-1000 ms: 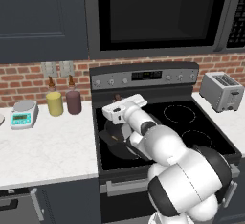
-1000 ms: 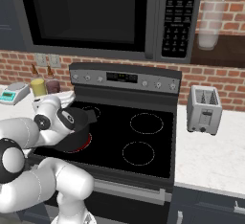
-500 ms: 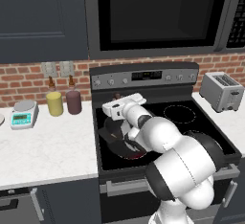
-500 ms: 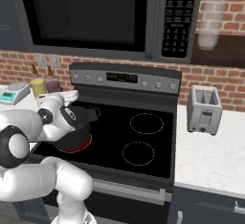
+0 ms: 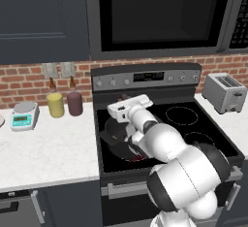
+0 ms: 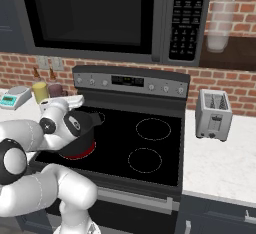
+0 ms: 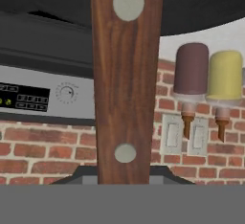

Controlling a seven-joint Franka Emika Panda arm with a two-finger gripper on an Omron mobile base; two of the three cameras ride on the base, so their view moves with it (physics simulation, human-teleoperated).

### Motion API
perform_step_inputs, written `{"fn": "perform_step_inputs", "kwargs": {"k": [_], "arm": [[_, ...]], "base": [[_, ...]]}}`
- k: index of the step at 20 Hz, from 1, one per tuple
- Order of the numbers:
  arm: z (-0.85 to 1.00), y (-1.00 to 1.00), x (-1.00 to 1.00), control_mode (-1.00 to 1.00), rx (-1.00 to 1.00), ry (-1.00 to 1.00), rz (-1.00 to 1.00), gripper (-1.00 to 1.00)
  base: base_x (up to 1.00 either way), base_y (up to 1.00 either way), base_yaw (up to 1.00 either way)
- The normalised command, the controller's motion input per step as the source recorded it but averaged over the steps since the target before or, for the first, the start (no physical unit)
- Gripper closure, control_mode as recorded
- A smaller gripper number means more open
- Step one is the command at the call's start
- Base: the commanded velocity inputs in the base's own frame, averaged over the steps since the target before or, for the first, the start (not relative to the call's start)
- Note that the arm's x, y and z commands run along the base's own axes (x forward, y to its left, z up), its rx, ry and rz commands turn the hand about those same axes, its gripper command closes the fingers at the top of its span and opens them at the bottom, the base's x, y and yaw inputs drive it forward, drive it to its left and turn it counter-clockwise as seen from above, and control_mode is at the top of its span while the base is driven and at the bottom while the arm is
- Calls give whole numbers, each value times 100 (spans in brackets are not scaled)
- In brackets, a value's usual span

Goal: Put the sweet potato and onion in the pot. Retrieve the spatula and lightly stir the vegetables in the pot.

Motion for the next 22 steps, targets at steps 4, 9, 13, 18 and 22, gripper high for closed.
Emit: {"fn": "perform_step_inputs", "kwargs": {"k": [4, 9, 13, 18, 22], "arm": [[-41, -38, -35, -100, 7, -24, 0, 100], [-42, -25, -4, -100, 6, -12, 0, 100], [-30, -10, 5, -100, 6, -8, 0, 100], [-43, -20, 7, -100, 9, 0, 0, 100], [-65, -30, 0, -100, 14, -13, 0, 100]], "base": [[0, 0, 0], [0, 0, 0], [0, 0, 0], [0, 0, 0], [0, 0, 0]]}}
